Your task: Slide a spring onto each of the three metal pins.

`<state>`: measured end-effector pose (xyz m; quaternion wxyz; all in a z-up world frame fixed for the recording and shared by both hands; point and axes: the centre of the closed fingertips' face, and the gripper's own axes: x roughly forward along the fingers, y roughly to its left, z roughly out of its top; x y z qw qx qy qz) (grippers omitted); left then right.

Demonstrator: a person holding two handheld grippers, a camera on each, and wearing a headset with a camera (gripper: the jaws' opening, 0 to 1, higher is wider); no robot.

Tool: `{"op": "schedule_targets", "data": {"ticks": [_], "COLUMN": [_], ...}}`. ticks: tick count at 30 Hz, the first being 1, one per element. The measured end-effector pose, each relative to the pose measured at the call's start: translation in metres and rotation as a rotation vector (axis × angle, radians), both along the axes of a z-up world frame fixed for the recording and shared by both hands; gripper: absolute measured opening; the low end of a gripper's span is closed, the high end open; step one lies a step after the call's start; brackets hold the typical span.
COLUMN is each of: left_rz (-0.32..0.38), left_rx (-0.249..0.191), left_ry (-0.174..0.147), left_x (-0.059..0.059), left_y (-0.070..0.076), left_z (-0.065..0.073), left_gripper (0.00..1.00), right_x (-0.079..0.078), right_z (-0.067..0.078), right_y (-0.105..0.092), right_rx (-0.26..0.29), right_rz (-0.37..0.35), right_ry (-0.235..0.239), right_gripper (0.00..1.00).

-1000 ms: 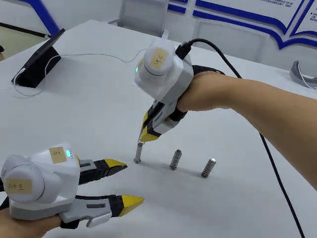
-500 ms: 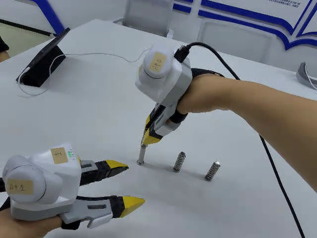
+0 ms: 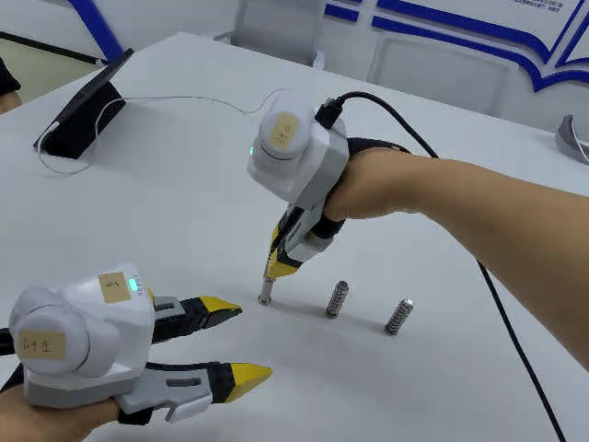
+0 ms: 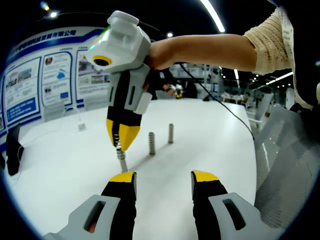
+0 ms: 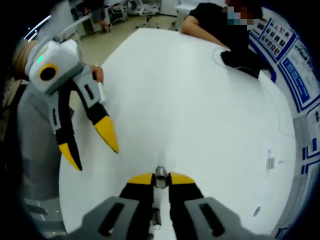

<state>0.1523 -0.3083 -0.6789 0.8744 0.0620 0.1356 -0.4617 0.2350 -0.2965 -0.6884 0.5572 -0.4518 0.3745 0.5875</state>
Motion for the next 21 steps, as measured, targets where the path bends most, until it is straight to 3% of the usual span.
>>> {"op": "schedule_targets", "data": {"ticks": [21], "left_rz": [-0.003], "left_rx": [0.003], "left_ry": [0.012], "left_x": [0.0], "left_y": [-0.002], "left_z": [-0.004], "left_gripper": [0.44], "right_x": [0.0], "right_z": [-0.025], "right_y": [-0.003], "right_rx": [-0.019], "right_rz": [-0.02], "right_ry": [0.02], "right_gripper": [0.13]}}
